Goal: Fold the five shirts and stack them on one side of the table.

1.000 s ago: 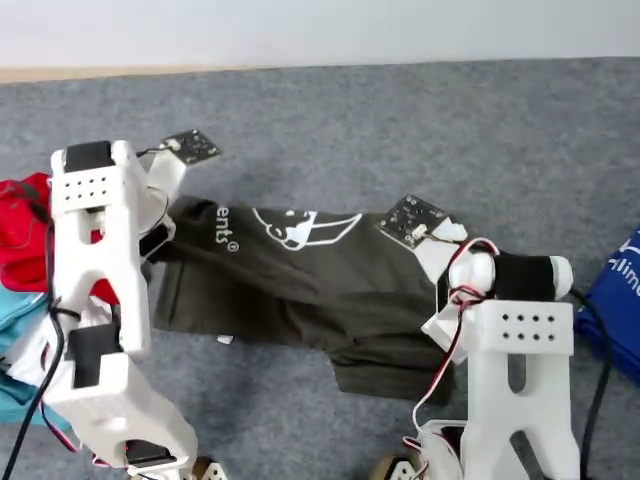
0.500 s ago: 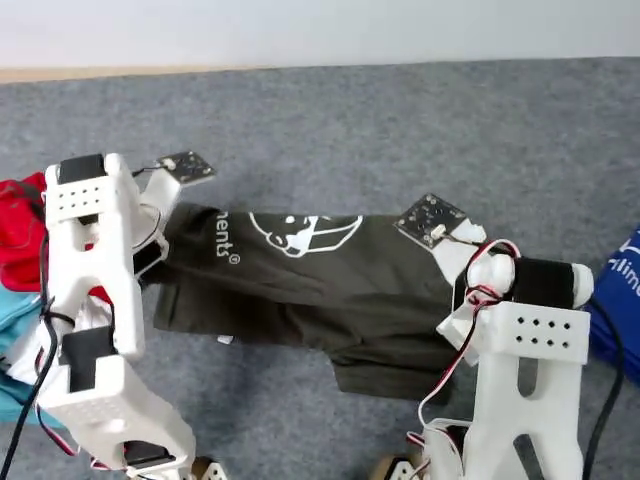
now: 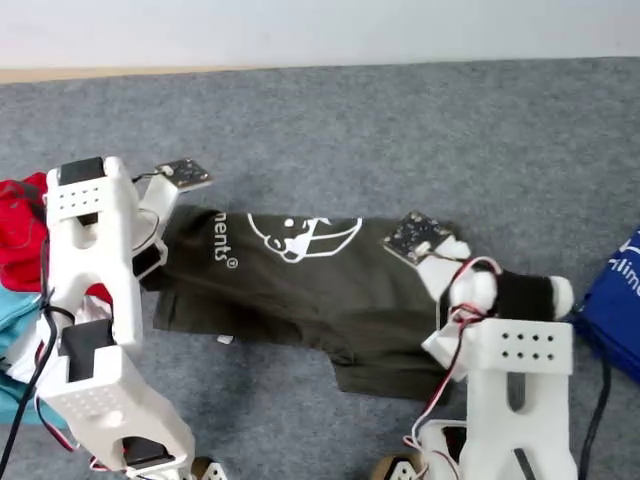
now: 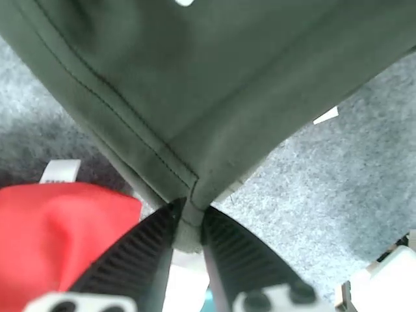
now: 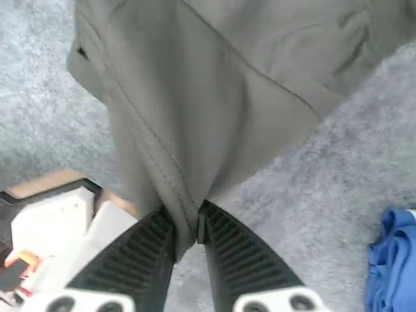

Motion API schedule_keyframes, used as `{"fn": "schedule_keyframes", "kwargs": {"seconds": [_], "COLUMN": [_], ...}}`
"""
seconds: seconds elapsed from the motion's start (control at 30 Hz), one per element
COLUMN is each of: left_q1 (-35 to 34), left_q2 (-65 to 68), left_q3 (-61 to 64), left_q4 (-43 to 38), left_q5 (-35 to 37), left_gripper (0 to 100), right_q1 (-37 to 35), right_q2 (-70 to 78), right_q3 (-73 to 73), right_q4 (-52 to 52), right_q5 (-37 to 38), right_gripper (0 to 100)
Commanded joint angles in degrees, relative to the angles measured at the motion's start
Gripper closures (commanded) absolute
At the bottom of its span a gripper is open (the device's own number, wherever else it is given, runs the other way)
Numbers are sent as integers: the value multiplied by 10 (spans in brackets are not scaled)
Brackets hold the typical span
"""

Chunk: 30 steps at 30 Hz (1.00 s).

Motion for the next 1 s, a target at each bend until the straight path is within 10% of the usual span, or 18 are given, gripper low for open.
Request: {"fn": "schedule_keyframes", "kwargs": {"seconds": [0.0,0.97], "left_q1": [9,29], "left_q2": [-5,-97], "left_q3": [-4,-15], "left_q4": [16,18], "left_q5": [12,14], "left_gripper": [995,904], "right_q1": [-39,-49], "right_q2": [-12,-15], "right_q3": [1,-30], "right_q4": [22,-13], "right_q5": [-46,-120], "right_gripper": [987,801]}}
